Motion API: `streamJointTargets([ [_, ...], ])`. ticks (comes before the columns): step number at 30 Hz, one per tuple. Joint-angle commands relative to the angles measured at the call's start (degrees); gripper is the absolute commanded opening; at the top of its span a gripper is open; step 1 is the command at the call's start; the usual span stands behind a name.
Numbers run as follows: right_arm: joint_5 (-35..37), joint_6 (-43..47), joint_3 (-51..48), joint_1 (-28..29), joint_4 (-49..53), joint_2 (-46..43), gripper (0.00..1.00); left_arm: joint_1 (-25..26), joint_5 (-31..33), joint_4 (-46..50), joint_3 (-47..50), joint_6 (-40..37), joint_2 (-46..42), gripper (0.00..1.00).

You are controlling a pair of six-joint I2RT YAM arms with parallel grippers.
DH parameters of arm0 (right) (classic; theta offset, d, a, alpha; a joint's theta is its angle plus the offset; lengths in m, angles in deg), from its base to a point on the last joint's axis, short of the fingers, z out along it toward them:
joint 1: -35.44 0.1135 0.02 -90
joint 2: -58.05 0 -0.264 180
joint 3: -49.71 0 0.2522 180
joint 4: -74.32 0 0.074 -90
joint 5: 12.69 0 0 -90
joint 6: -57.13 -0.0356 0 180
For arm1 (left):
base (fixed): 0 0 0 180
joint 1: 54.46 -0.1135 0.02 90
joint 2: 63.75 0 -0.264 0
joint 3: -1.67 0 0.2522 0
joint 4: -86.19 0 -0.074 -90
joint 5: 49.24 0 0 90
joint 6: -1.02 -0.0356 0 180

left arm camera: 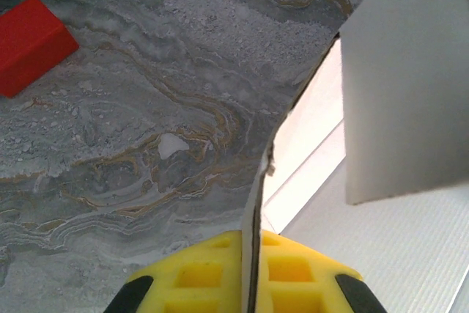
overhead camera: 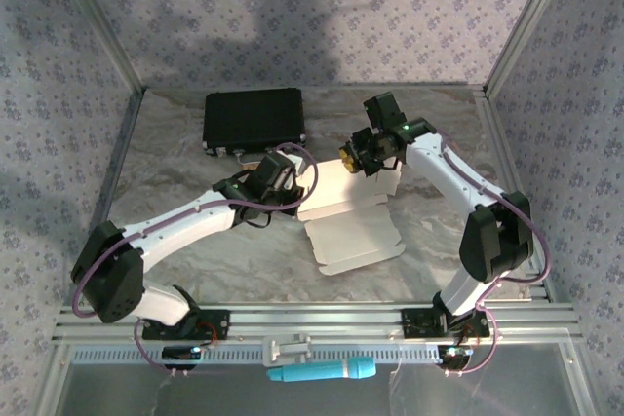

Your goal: Fold the paper box

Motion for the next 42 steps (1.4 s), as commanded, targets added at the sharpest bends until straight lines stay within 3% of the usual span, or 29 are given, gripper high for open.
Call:
streamJointTargets([
  [1,2.1,-0.96,-0.08,-0.69,1.71,0.15,0.27,0.32,0.61,-0.95,-0.65,0.55,-1.73,0.0],
  [10,5.15,-2.05,2.03,-0.17,3.7,-0.58,0.24,1.48,1.8,-0.34,-1.47,0.83,-1.18,0.0],
  [14,5.54,-2.15,1.73,-0.14,4.18,-0.39,0.17,1.8,2.36,-0.46,-1.52,0.92,-1.19,0.0],
  [19,6.78,-3.31,0.78,-0.09,3.38,-1.38,0.0,1.83,2.69,0.1,-0.91,1.25,-2.45,0.0],
  [20,6.67,-3.69,0.64,-0.11,3.34,-1.53,0.0,1.88,2.54,0.23,-0.73,1.8,-3.23,0.02],
  [21,6.51,-4.15,0.47,-0.1,3.1,-1.49,0.0,1.84,2.43,0.5,-0.55,2.77,-4.33,0.13],
  [24,5.72,-6.31,-0.87,-0.09,0.96,-1.96,0.0,1.44,2.07,2.38,-0.89,7.75,-8.56,0.42],
  [28,5.48,-10.76,-4.1,0.11,-3.35,-3.36,0.0,0.55,0.09,4.66,-2.53,17.75,-13.48,0.56],
  [32,5.5,-12.3,-4.57,0.51,-4.29,-3.45,0.0,-1.67,-3.15,4.32,-5.0,28.67,-13.58,0.59],
  [36,5.95,-12.67,-4.74,1.07,-4.29,-3.32,0.0,-2.83,-7.36,4.78,-10.81,38.01,-7.29,0.58],
  [42,5.66,-13.0,-4.99,1.26,-6.13,-3.02,0.0,1.12,-4.02,13.79,-20.12,46.52,1.18,0.57],
])
